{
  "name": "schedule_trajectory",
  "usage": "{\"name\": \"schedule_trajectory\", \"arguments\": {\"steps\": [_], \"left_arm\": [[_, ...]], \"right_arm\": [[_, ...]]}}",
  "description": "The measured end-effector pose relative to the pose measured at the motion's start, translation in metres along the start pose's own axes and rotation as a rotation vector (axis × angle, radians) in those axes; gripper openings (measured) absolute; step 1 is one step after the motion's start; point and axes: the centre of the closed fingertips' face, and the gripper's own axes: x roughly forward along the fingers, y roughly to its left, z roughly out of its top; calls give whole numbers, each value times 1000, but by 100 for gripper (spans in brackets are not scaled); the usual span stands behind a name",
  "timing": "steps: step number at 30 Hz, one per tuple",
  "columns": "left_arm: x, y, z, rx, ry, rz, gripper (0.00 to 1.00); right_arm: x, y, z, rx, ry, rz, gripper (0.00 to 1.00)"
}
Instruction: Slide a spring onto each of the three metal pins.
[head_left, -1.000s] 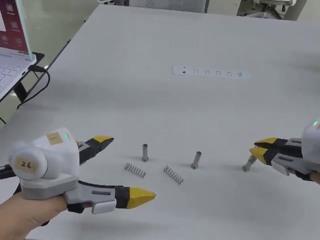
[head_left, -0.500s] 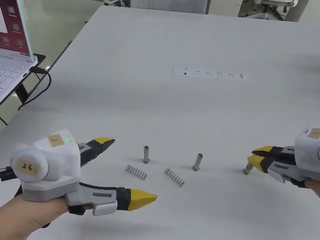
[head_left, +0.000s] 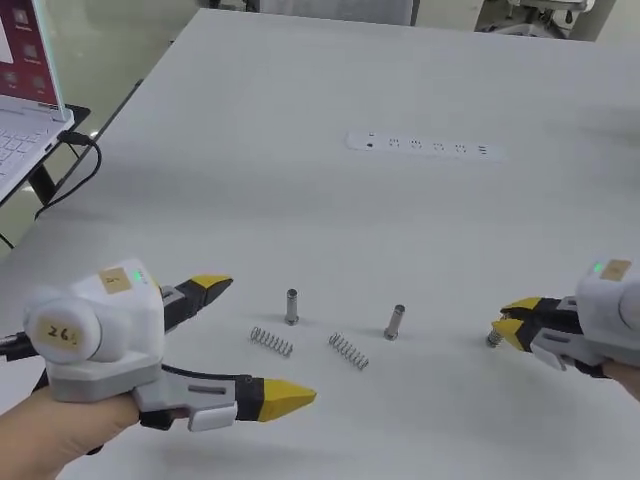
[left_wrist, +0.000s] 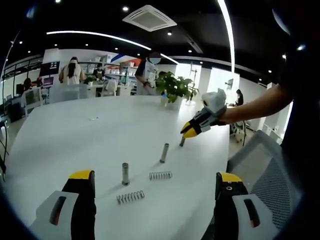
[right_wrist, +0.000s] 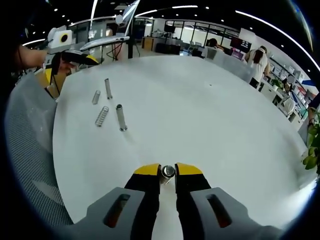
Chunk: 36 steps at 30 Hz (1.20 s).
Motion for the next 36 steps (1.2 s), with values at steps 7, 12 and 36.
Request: {"name": "schedule_trajectory", "arguments": {"steps": [7,12,36], "left_arm": [[-1,0,0,-2,-1,2,97],[-1,0,0,1,1,0,97],[-3,0,4,13,-1,-5,98]], "right_arm": [[-2,3,10,25,-30,9,15],[-3,3,14,29,-37,0,20],[-33,13,31,83,-133,-4,31]]}}
